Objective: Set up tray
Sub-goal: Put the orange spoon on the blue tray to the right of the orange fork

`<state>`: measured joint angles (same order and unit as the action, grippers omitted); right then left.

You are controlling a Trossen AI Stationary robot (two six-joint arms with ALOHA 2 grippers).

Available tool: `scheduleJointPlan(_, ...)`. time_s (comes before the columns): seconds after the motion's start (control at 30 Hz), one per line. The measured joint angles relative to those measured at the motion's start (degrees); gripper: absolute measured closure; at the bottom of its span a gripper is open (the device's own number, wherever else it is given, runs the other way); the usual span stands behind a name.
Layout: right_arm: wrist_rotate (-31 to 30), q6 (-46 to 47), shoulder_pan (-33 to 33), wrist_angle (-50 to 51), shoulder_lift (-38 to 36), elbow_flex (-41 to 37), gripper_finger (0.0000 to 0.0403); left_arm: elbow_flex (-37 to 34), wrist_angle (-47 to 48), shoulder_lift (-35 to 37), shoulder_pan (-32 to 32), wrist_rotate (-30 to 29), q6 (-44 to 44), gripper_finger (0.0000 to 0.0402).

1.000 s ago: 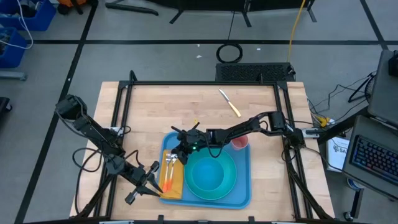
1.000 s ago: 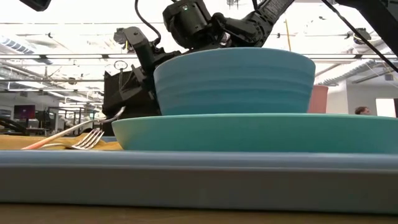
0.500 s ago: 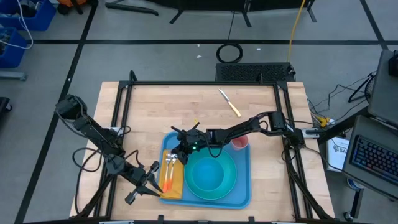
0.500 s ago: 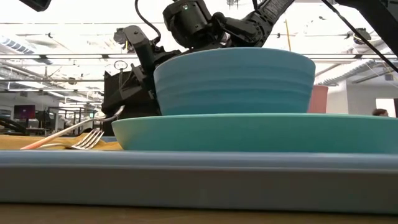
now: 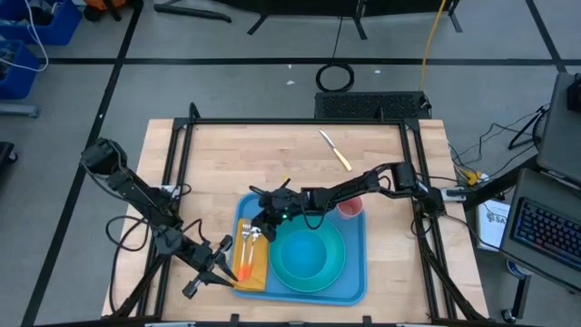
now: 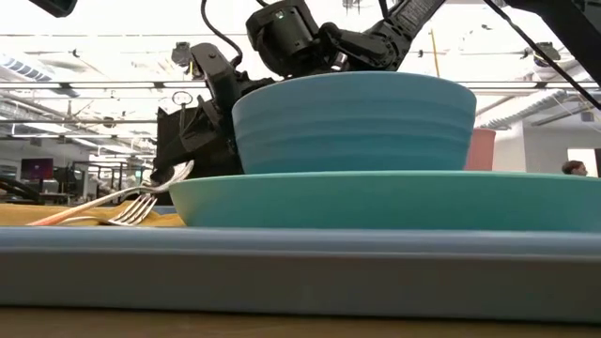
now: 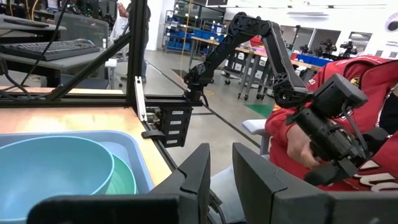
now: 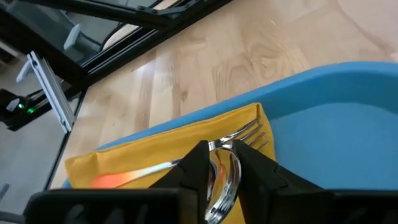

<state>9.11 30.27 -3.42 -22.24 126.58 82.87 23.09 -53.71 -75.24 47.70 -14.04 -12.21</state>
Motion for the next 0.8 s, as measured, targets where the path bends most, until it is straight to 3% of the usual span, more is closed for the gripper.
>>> scheduleJointPlan(0.8,-1.8,-10.7,0.0,-3.2,0.0,0.0,0.0336,0.0,0.1,0.0,0.0,0.0,0.0,0.033)
